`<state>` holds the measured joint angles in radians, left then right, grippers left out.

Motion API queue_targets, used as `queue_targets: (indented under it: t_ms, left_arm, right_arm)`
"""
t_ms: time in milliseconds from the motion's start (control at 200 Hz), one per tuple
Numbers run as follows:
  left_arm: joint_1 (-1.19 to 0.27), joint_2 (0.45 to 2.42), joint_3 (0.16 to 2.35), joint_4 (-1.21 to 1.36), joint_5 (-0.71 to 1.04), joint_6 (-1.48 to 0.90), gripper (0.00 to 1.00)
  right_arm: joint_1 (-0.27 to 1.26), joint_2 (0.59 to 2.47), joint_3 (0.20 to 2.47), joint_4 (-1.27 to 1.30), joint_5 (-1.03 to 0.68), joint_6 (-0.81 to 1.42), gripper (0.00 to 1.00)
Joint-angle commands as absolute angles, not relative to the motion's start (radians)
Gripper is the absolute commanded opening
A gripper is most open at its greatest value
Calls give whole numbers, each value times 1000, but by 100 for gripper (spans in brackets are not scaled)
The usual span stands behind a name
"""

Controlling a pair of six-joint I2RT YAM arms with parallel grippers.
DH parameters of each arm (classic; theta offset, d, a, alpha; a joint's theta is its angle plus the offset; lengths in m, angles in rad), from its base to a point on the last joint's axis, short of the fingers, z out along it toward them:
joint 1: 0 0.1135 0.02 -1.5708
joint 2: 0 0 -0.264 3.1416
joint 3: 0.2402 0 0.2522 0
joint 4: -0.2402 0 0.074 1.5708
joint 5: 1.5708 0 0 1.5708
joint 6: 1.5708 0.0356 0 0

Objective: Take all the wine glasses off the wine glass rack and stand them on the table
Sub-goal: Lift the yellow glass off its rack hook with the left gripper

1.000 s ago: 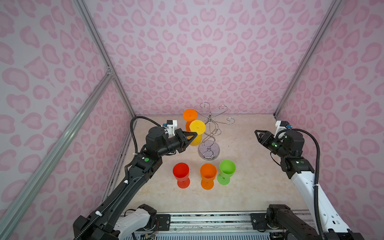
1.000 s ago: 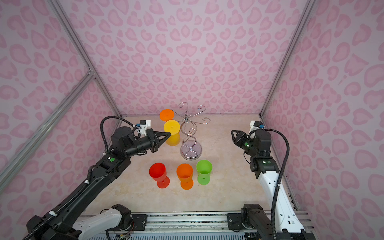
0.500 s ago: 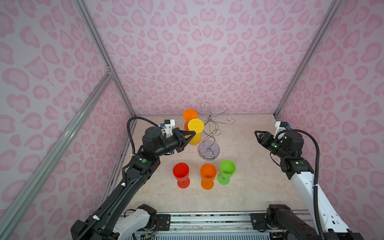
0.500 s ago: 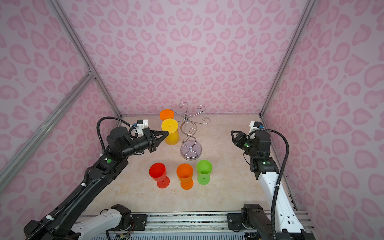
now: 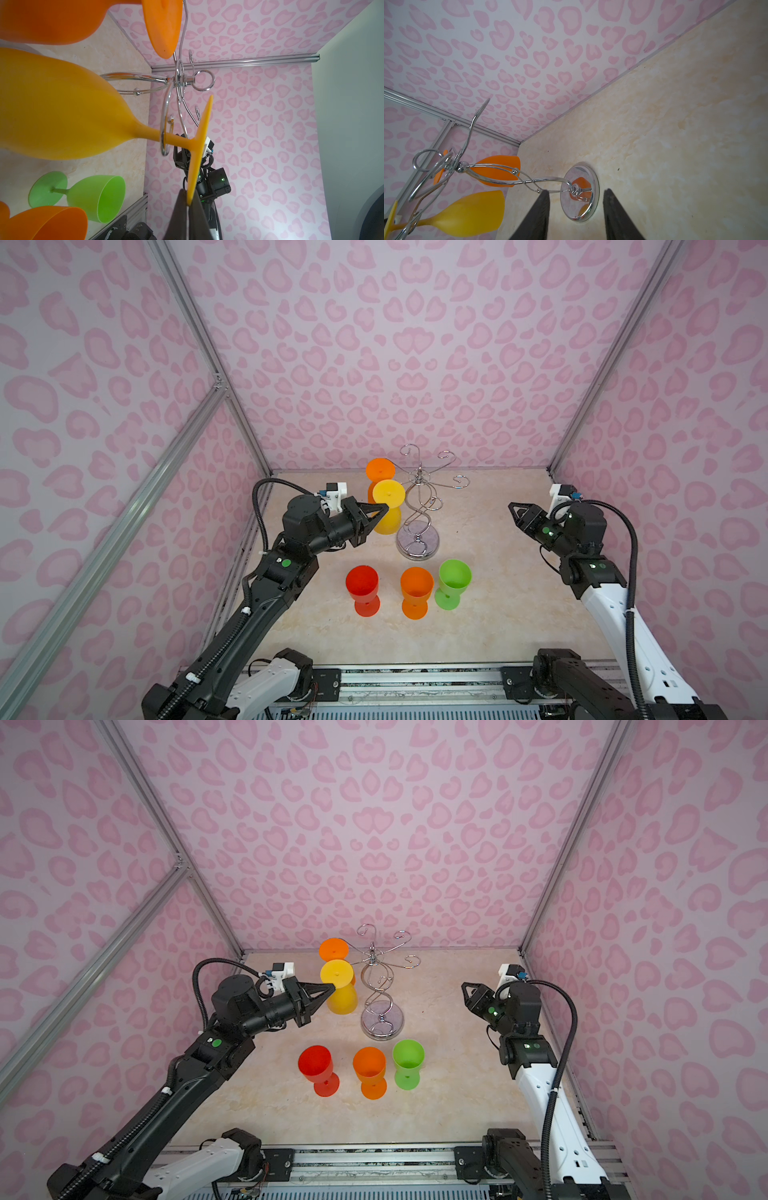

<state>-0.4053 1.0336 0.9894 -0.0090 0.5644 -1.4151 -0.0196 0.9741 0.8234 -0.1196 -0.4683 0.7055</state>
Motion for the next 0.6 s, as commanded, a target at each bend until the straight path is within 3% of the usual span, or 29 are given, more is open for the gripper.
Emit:
queue_targets:
  t_ms: [0, 595]
  left_arm:
    - [-400, 1032, 992, 29, 574, -1432, 3]
    - [-358, 1056, 1030, -1, 577, -1413, 3]
  right_arm:
    - [-19, 976, 815, -89, -472, 704, 43]
    - [-24, 977, 802, -81, -477, 704, 43]
